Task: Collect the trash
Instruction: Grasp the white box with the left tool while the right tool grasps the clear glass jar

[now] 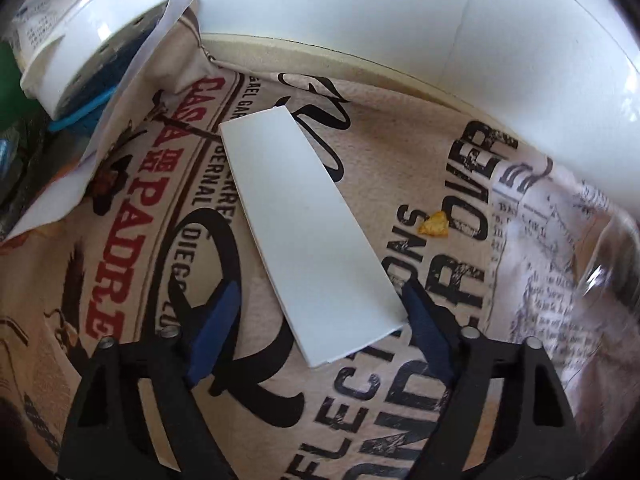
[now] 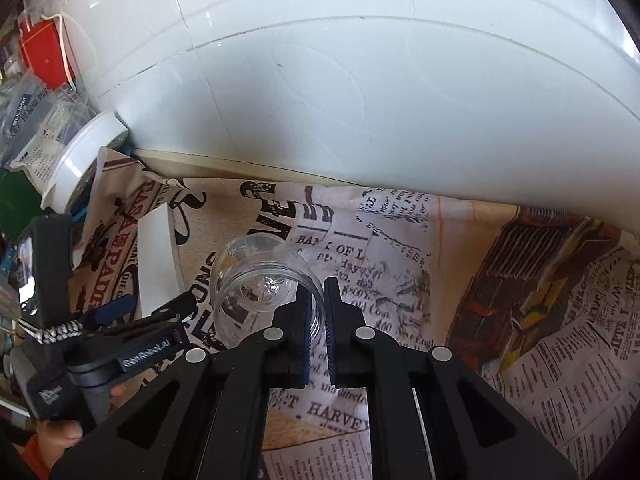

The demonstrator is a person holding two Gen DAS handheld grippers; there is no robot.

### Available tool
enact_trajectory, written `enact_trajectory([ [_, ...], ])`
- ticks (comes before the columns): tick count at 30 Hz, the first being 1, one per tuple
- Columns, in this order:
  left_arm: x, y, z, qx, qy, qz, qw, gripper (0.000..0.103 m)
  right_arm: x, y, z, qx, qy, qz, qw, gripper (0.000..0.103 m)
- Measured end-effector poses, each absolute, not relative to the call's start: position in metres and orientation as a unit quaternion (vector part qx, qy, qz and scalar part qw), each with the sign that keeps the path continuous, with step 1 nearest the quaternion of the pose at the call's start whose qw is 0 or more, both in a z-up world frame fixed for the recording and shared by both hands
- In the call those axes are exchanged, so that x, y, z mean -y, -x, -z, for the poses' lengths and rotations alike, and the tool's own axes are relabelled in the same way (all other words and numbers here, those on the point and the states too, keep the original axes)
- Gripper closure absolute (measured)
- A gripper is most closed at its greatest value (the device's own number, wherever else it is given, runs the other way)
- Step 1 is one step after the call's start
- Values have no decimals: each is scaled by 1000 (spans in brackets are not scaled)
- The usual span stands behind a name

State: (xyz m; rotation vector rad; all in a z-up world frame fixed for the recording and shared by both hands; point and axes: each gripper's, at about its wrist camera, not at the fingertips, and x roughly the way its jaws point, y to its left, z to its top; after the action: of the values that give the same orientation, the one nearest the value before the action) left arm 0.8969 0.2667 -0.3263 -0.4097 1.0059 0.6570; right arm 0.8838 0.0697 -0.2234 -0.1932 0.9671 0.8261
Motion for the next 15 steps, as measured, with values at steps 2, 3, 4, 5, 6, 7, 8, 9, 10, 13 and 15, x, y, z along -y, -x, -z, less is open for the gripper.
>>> enact_trajectory([
  [2, -263, -890, 326, -468, 171, -311, 809, 42, -70, -880, 221, -449, 86, -388, 800, 98],
  [3, -263, -886, 325, -465, 171, -310, 812, 45, -69, -878, 219, -448, 84, -388, 801, 98],
  [4, -265, -880, 325, -464, 172, -309, 812, 46, -68, -875, 218, -447, 83, -388, 802, 98],
  [5, -266, -873, 324, -462, 172, -309, 813, 47, -68, -872, 217, -447, 82, -389, 801, 98],
  [6, -267, -870, 324, -462, 171, -307, 814, 48, -69, -869, 217, -448, 80, -390, 801, 98],
  [7, -267, -867, 324, -465, 172, -300, 815, 49, -67, -867, 215, -449, 78, -390, 800, 98],
  [8, -267, -863, 322, -468, 174, -292, 815, 51, -66, -865, 214, -451, 77, -390, 799, 98],
  [9, -268, -857, 319, -470, 180, -281, 817, 53, -66, -861, 213, -452, 76, -390, 799, 98],
  [10, -267, -853, 315, -469, 185, -270, 821, 53, -64, -858, 212, -452, 75, -390, 799, 98],
  [13, -266, -837, 295, -461, 185, -250, 831, 53, -62, -847, 205, -450, 75, -390, 800, 98],
  [15, -261, -824, 280, -454, 182, -235, 840, 53, -60, -839, 198, -448, 78, -388, 802, 98],
])
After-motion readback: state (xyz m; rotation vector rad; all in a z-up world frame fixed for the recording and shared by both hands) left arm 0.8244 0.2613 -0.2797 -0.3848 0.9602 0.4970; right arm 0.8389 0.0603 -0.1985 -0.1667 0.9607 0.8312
